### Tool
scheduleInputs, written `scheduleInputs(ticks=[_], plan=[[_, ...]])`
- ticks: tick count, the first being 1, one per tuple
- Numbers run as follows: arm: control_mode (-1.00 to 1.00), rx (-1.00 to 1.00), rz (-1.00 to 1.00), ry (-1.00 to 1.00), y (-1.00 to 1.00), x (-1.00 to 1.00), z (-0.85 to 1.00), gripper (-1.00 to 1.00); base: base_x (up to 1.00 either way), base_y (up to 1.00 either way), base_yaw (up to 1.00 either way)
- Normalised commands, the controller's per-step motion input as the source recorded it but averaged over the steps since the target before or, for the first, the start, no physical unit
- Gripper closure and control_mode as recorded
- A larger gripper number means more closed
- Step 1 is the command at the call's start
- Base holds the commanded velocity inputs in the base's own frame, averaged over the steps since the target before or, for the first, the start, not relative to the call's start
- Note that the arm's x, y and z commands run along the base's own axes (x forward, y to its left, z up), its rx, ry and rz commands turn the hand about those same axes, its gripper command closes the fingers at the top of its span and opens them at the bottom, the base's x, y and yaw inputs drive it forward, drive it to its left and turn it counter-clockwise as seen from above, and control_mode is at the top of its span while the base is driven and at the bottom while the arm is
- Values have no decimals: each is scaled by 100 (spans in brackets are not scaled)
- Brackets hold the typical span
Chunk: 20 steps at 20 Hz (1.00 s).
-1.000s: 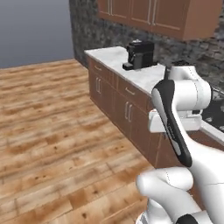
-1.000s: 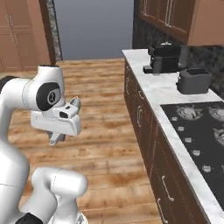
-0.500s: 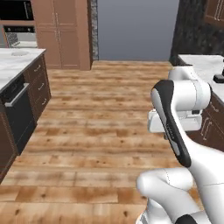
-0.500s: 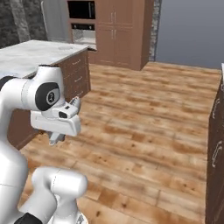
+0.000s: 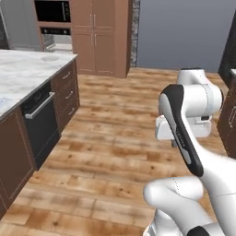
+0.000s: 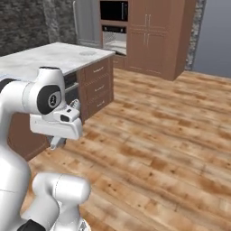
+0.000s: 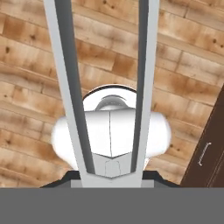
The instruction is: Pick up the tongs from the counter and place them near the plate next to the oven.
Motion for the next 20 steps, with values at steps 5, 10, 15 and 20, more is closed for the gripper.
scheduleInputs(ticks=[5,10,15,20], plan=[[100,0,0,0,0,0,0,100,100,0,23],[100,0,0,0,0,0,0,100,100,-16,38],[100,0,0,0,0,0,0,100,100,-19,50],[100,0,0,0,0,0,0,100,100,-32,56]])
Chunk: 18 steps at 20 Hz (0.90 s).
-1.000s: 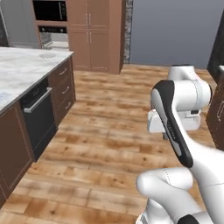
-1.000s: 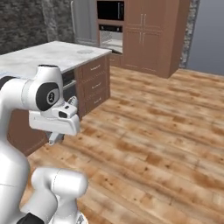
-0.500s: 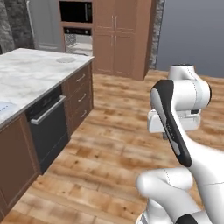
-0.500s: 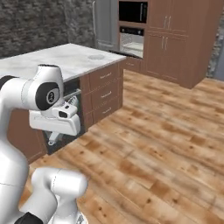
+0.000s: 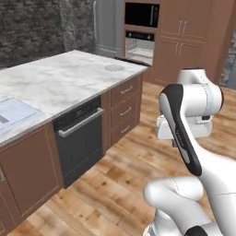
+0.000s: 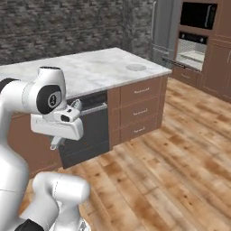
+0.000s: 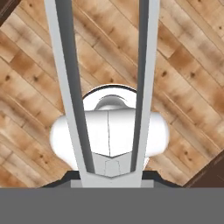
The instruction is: Pick up the tongs from the counter and place them near the plate next to the oven.
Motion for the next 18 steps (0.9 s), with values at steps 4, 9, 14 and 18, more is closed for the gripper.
scheduleInputs(ticks=[4,9,14,18], plan=[[100,0,0,0,0,0,0,100,100,-56,49],[100,0,0,0,0,0,0,100,100,-90,37],[100,0,0,0,0,0,0,100,87,-100,29],[100,0,0,0,0,0,0,100,94,-100,33]])
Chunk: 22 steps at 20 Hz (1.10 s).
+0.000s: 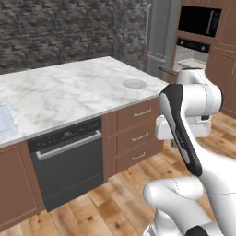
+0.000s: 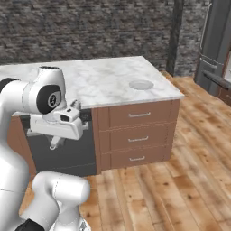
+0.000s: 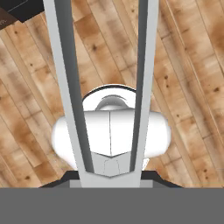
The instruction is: Pick up the tongs from the counter and place them near the plate next to the oven.
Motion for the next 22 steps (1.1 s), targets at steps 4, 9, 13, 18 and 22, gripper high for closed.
scheduleInputs(ticks=[4,9,13,18,22], plan=[[100,0,0,0,0,0,0,100,100,-99,46],[100,0,0,0,0,0,0,100,100,-99,45],[100,0,0,0,0,0,0,100,100,-100,37],[100,0,0,0,0,0,0,100,99,-100,37],[100,0,0,0,0,0,0,100,45,-99,26]])
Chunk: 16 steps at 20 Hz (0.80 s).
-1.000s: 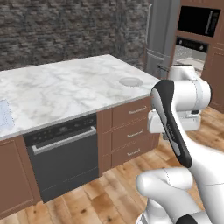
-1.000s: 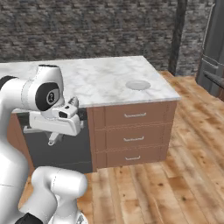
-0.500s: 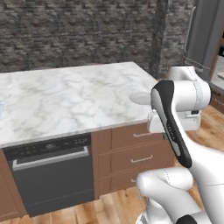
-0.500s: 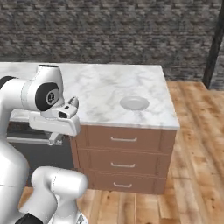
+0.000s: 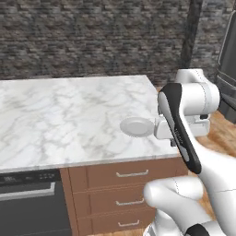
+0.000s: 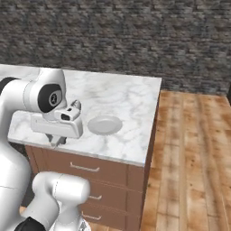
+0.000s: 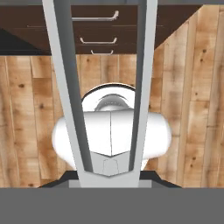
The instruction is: Pick up the tongs from the counter and place them near the plate next to the oven.
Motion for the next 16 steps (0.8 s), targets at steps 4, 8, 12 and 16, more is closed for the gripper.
scheduleInputs(ticks=[4,8,12,16], plan=[[100,0,0,0,0,0,0,100,14,-56,12],[100,0,0,0,0,0,0,100,0,-1,-2],[100,0,0,0,0,0,0,100,0,-18,-20],[100,0,0,0,0,0,0,100,0,-29,-24]])
